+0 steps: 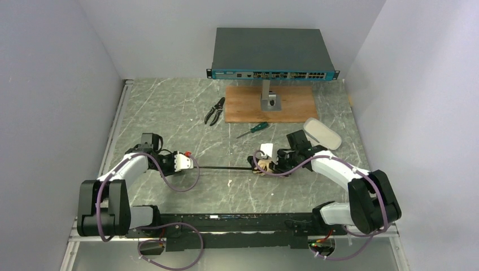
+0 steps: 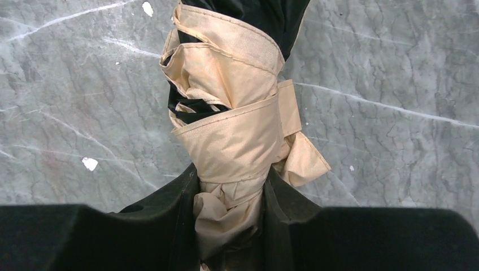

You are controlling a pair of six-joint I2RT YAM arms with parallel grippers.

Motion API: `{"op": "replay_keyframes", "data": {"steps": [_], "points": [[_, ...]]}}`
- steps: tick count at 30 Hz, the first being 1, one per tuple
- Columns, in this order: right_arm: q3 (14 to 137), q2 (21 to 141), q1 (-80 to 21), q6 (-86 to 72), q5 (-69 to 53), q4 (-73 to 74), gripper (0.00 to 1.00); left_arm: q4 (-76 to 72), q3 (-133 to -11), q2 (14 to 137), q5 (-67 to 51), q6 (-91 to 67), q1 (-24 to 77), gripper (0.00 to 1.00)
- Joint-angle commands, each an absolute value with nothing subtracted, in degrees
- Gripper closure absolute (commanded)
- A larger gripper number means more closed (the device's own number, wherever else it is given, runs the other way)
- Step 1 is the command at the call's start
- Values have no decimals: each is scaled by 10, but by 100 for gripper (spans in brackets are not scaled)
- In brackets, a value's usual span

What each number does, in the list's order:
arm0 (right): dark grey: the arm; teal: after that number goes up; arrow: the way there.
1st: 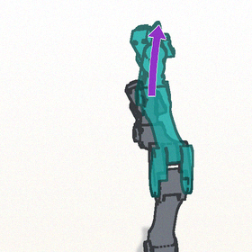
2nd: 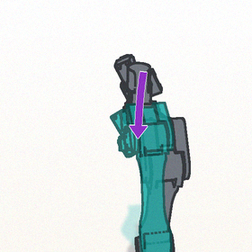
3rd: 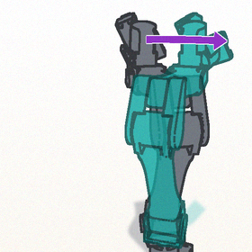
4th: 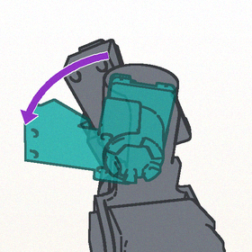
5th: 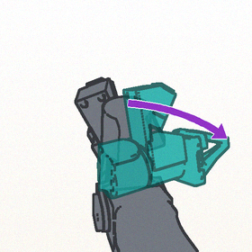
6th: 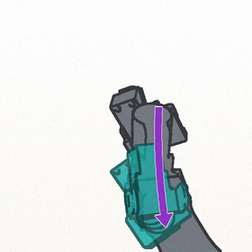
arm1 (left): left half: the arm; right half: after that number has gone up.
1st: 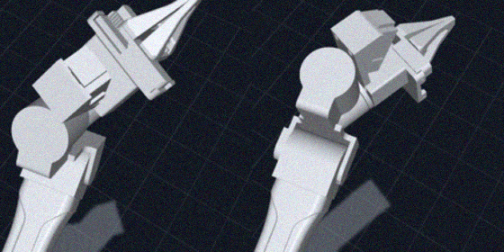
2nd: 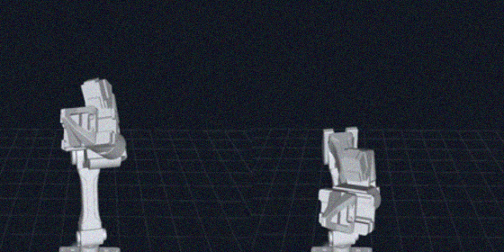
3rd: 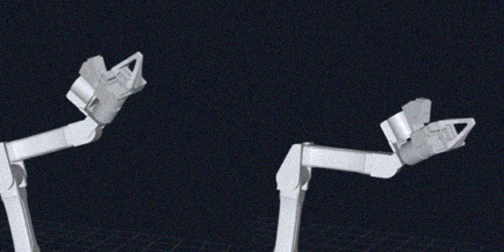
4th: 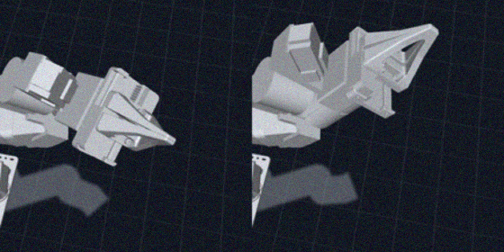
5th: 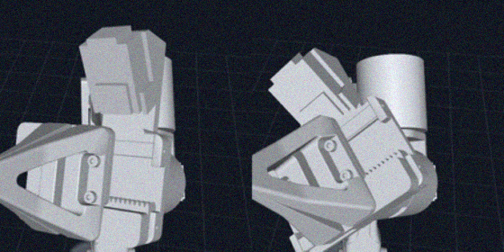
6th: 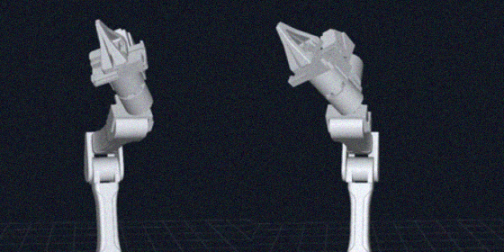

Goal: Open the umbrella

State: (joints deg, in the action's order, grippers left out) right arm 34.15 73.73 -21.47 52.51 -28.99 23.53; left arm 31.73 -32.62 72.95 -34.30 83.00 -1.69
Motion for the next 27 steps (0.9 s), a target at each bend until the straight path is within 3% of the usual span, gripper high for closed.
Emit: {"op": "replay_keyframes", "data": {"steps": [1, 2, 3, 4, 6, 7, 8, 14, 19, 22, 23, 25, 26, 27], "points": [[384, 769, -190, 513, -232, 351, 100, 301, -347, 702, -218, 789, 25, 100], [397, 774, -198, 506, -244, 360, 100, 302, -350, 696, -220, 770, 49, 100], [409, 776, -205, 501, -255, 368, 89, 305, -355, 694, -225, 752, 69, 100], [418, 776, -212, 495, -263, 375, 73, 307, -360, 694, -229, 736, 85, 100], [427, 767, -216, 483, -280, 376, 27, 311, -370, 700, -236, 715, 101, 100], [426, 760, -218, 476, -286, 365, 10, 312, -374, 704, -241, 707, 102, 100], [423, 754, -224, 468, -284, 350, 1, 314, -377, 708, -244, 707, 102, 100], [416, 817, -261, 446, -265, 307, 0, 301, -373, 719, -239, 704, 102, 100], [403, 881, -283, 414, -209, 231, 1, 292, -363, 693, -266, 701, 104, 92], [410, 910, -293, 406, -206, 225, 10, 297, -358, 672, -282, 701, 107, 86], [413, 918, -299, 406, -213, 231, 23, 295, -354, 665, -284, 704, 110, 85], [419, 928, -310, 406, -216, 236, 80, 285, -342, 649, -281, 709, 112, 81], [417, 926, -315, 407, -211, 233, 97, 281, -337, 641, -278, 715, 113, 73], [414, 919, -315, 411, -211, 231, 100, 279, -331, 634, -272, 721, 115, 63]]}}
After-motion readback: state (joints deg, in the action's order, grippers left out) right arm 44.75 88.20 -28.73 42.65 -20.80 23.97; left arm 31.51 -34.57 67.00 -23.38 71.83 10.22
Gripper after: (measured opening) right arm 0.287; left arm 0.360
